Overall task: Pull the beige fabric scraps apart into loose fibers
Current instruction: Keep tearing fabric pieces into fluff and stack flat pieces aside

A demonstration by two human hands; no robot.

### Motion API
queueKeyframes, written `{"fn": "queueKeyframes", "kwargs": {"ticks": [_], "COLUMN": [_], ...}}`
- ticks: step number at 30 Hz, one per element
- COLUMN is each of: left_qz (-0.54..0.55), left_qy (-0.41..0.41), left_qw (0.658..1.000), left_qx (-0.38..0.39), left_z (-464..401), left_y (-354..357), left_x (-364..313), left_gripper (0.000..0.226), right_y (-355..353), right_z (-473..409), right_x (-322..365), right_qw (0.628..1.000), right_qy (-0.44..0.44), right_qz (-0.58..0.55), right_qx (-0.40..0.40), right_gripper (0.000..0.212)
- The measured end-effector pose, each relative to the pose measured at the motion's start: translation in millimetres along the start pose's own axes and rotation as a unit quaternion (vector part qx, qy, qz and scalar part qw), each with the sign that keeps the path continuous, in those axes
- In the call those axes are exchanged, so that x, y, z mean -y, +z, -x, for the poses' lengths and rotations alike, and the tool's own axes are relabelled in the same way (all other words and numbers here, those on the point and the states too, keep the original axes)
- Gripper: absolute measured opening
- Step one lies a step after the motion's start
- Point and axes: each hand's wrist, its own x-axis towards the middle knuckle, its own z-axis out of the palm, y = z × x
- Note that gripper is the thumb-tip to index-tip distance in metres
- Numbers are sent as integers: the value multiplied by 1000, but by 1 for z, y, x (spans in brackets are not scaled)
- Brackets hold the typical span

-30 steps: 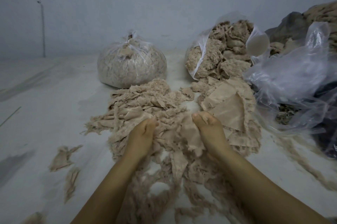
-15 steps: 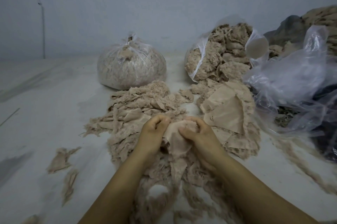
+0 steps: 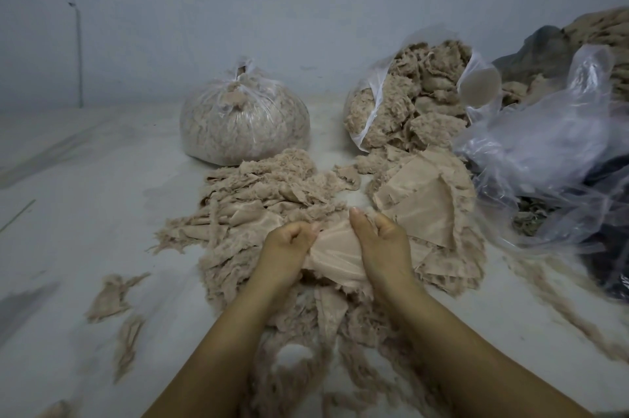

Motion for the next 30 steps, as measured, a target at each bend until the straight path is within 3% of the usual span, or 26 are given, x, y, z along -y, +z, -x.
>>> {"fn": "queueKeyframes", "kwargs": {"ticks": [7,11,14,17,18,21,23,24,27,30], "left_qz": [-128,-160,-188,-270,-300,-456,-567,-575,-442,-304], "left_qy": [67,91,89,97,95,84,69,63,68,85], "left_qw": [988,977,973,958,949,885,820,815,894,948], "left_qx": [-58,-111,-104,-26,-1,51,47,31,-17,-38], "left_z": [-6,-11,-16,-18,-18,-18,-17,-17,-15,-16], "left_y": [-5,-19,-37,-48,-50,-57,-57,-56,-52,-46], "left_x": [4,6,10,14,14,16,17,17,14,6], "left_gripper": [38,39,35,15,8,39,44,35,3,23], "right_y": [-9,-26,-55,-77,-80,-69,-52,-42,-12,5], "right_z": [-4,-19,-42,-57,-56,-40,-25,-17,4,11], "right_x": [-2,4,7,7,7,4,4,3,0,-9], "right_qw": [999,993,976,934,913,863,871,885,893,869], "right_qy": [-20,-44,-64,-64,-68,-159,-213,-207,-138,-119], "right_qz": [16,46,160,331,387,466,441,415,370,386], "right_qx": [-33,-101,-136,-116,-110,-114,-50,22,216,286], "right_gripper": [49,42,38,21,19,38,27,20,29,32]}}
